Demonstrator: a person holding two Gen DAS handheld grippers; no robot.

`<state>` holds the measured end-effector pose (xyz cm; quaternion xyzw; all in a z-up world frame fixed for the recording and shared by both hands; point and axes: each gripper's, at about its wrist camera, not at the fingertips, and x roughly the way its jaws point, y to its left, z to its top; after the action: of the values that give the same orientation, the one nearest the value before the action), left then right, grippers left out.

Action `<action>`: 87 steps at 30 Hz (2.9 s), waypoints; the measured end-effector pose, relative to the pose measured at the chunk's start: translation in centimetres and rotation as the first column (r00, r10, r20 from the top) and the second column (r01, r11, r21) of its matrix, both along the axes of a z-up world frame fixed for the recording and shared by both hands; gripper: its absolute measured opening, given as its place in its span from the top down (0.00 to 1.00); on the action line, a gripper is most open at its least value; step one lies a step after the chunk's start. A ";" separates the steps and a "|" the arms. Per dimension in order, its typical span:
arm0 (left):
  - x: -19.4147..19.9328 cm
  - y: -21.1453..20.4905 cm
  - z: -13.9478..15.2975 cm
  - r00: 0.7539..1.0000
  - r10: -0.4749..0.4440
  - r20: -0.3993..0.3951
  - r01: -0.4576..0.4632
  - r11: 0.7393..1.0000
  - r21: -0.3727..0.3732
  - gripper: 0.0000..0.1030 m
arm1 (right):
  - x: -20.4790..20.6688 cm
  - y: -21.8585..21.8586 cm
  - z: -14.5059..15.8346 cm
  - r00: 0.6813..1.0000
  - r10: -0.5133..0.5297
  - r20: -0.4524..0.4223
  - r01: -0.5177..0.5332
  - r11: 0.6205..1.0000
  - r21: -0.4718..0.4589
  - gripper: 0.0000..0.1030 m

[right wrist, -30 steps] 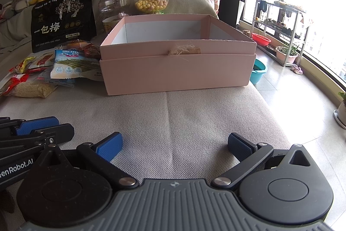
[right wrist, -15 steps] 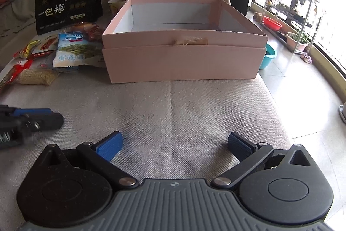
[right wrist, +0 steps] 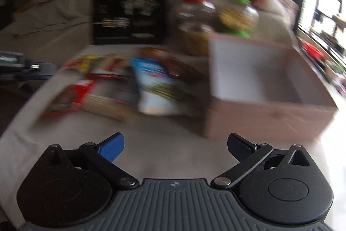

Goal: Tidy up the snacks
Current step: 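Reach the right tool to the yellow quail-egg bag while the left tool reaches the white rice-stick bag, then grasp the yellow quail-egg bag with the right tool while the left tool grasps the rice-stick bag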

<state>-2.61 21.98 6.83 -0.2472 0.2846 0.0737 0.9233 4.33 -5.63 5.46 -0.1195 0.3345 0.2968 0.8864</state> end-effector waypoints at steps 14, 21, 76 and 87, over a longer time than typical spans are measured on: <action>-3.9 7.4 -4.4 0.988 0.146 -0.045 -0.151 0.978 -0.142 0.75 | 3.9 19.0 1.7 0.955 0.296 0.030 -0.295 0.955 -0.033 0.03; -5.2 8.1 -5.6 0.986 0.160 -0.056 -0.168 0.967 -0.189 0.75 | 9.1 29.5 -1.5 0.951 0.305 -0.051 -0.309 0.944 -0.118 0.05; 3.5 -11.3 -4.0 0.894 -0.401 -0.199 0.439 0.873 0.213 0.65 | -1.3 -7.5 -4.4 0.993 -0.119 0.009 0.119 0.993 0.003 0.23; 3.9 -10.7 -4.9 0.927 -0.326 -0.188 0.361 0.911 0.199 0.66 | 3.7 -4.1 -1.7 0.998 -0.062 -0.003 0.062 0.993 0.100 0.21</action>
<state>1.31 11.27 1.92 -0.0785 0.3821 -0.0393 0.9200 8.07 -9.71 3.72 -0.0645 0.3225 0.2856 0.9002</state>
